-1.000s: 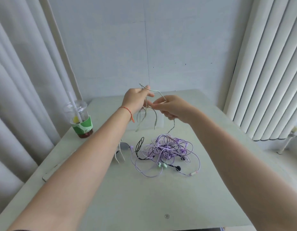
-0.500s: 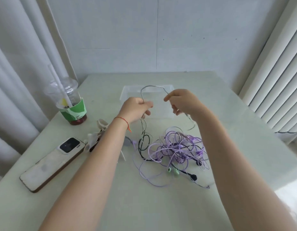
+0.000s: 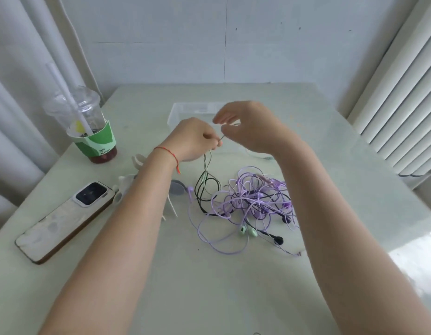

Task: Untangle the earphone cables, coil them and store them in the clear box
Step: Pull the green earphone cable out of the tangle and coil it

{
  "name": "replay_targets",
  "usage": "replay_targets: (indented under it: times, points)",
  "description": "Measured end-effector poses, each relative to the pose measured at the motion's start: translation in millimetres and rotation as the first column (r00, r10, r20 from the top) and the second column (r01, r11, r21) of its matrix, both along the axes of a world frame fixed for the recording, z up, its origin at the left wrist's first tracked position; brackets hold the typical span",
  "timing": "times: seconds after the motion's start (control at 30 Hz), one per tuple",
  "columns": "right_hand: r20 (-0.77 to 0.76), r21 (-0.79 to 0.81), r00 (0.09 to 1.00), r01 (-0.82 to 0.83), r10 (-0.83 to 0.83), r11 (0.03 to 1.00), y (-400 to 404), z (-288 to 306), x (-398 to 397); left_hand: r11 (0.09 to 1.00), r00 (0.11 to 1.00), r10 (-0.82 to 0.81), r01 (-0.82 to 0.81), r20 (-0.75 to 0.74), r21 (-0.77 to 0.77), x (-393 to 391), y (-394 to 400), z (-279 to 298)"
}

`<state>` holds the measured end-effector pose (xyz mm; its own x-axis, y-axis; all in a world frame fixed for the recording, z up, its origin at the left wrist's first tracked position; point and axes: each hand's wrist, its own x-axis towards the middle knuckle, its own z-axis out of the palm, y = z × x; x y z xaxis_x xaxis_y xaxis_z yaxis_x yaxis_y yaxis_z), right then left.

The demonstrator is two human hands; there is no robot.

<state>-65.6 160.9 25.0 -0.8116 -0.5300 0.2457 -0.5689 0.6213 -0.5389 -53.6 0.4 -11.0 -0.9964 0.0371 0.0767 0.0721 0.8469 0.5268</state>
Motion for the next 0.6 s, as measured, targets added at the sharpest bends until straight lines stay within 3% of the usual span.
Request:
replay_targets:
  times: [0.17, 0.27, 0.4, 0.6]
  points:
    - [0.046, -0.037, 0.999, -0.027, 0.029, 0.999, -8, -11, 2, 0.991, 0.999, -0.037, 0.037, -0.003, 0.126, 7, 1, 6]
    - [0.043, 0.046, 0.999, 0.002, -0.004, 0.999, -8, -14, -4, 0.974, 0.995, -0.079, 0.066, 0.054, 0.215, 12, 3, 8]
    - [0.01, 0.207, 0.999, 0.046, -0.049, 0.977, 1, -17, -7, 0.973, 0.986, -0.13, 0.107, 0.102, 0.207, 12, 4, 2]
    - [0.079, 0.175, 0.994, 0.061, -0.075, 0.983, 19, -10, -10, 0.977, 0.99, -0.079, 0.053, 0.118, 0.207, 10, -9, -2]
